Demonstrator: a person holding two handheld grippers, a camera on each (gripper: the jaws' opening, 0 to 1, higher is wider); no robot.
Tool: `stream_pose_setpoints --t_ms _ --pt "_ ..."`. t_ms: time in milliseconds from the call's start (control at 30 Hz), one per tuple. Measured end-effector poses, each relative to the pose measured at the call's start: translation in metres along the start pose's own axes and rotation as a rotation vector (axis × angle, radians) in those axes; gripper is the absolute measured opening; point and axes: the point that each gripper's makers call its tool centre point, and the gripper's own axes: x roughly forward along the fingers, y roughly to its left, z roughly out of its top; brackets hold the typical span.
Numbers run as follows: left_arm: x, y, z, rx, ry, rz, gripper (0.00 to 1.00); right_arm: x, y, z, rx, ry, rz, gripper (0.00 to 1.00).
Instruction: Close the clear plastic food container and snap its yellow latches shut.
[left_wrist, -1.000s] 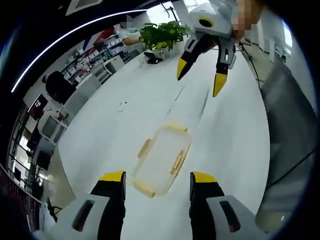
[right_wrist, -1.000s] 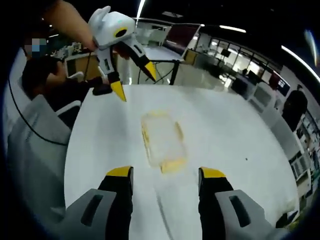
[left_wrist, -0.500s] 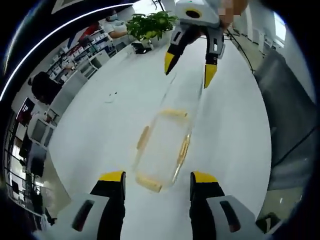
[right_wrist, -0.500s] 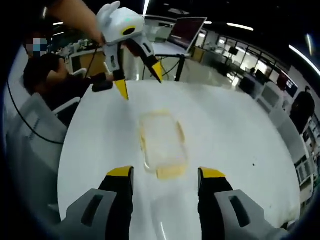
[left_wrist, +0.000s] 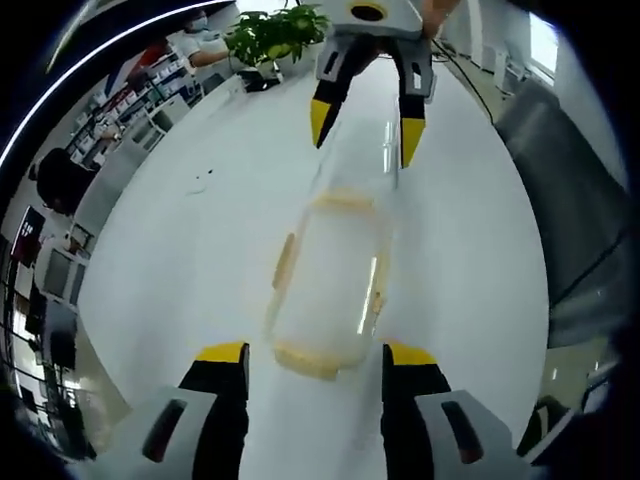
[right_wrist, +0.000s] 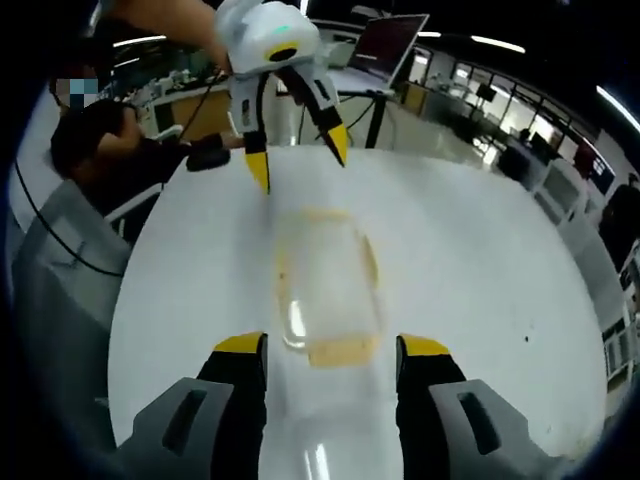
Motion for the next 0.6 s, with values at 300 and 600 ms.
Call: stream_pose_setpoints --t_ms 300,600 --pt "0.012 0.005 -0.015 0.058 0.028 -0.076 0.5 0.024 0.002 -0.007 -0.038 0.043 0.062 0.48" --pt "0.026 0.007 -0.025 0.095 0.033 -0.131 0.53 0.04 -0.003 -0.016 -0.045 0.087 0.093 0.49"
